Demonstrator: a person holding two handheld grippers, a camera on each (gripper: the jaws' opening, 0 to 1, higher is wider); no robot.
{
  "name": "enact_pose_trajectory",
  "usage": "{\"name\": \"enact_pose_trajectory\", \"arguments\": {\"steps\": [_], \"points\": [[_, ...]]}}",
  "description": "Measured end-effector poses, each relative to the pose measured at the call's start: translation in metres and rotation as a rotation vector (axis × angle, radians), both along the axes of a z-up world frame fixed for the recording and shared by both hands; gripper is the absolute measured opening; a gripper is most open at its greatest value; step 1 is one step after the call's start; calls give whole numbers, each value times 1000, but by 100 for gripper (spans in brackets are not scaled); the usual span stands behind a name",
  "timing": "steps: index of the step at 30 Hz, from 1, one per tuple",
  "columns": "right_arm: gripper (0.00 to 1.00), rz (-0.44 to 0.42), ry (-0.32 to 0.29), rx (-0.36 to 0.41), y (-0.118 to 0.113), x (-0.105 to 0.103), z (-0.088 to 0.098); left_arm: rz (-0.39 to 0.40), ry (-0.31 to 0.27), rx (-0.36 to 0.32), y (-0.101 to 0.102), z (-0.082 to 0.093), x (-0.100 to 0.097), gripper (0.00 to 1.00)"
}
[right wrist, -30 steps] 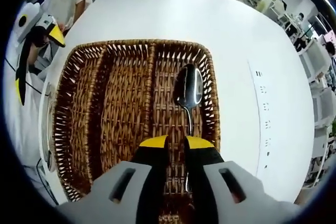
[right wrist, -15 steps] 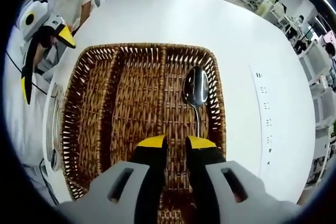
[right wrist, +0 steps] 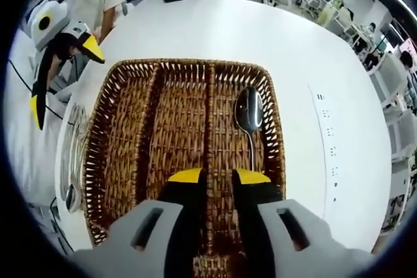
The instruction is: Arrange the knives, forks, and spoons in their matching storage slots by inserting each utensil handle-first until every utensil is classified and aligned in the correct compartment
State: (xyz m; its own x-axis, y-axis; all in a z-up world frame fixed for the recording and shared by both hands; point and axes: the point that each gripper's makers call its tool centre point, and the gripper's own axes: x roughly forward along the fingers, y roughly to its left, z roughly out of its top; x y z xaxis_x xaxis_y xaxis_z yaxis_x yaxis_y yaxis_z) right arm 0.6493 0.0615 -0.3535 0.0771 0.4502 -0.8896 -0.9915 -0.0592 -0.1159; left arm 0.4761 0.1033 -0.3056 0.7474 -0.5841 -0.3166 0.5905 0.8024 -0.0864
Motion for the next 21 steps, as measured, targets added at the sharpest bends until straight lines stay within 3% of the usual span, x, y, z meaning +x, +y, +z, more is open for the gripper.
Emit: {"name": "enact_pose_trajectory", "arguments": {"steps": [21], "points": [[22,12,-4,103,-10,-20,8,-24,7,14,-13,-1,2,88]]}}
